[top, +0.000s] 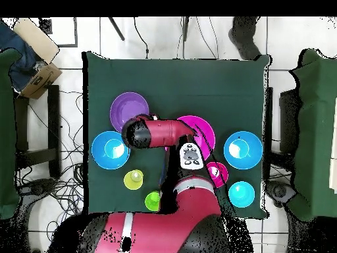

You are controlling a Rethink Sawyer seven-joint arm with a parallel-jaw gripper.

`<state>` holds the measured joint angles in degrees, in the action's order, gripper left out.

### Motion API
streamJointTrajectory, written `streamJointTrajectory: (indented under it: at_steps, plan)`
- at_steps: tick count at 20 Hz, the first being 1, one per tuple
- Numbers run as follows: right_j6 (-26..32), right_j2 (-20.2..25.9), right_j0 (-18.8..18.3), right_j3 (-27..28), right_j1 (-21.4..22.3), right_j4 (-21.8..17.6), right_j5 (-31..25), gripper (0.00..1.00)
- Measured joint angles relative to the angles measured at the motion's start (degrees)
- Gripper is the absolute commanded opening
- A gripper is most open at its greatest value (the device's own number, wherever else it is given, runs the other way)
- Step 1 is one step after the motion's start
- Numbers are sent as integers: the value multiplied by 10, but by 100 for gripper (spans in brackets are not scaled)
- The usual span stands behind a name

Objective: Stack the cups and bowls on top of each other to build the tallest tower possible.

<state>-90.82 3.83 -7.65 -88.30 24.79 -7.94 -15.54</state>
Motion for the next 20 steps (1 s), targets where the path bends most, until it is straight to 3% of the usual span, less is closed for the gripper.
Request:
streamJointTrajectory:
  at_steps: [6, 7, 14, 20]
  plan:
    - [0, -3, 20, 39, 51, 25, -181, 0]
    - [0, -4, 24, 56, 67, 28, -242, 0]
    - [0, -5, 26, 108, 109, 33, -378, 0]
    - [0, -5, 26, 148, 139, 33, -436, 0]
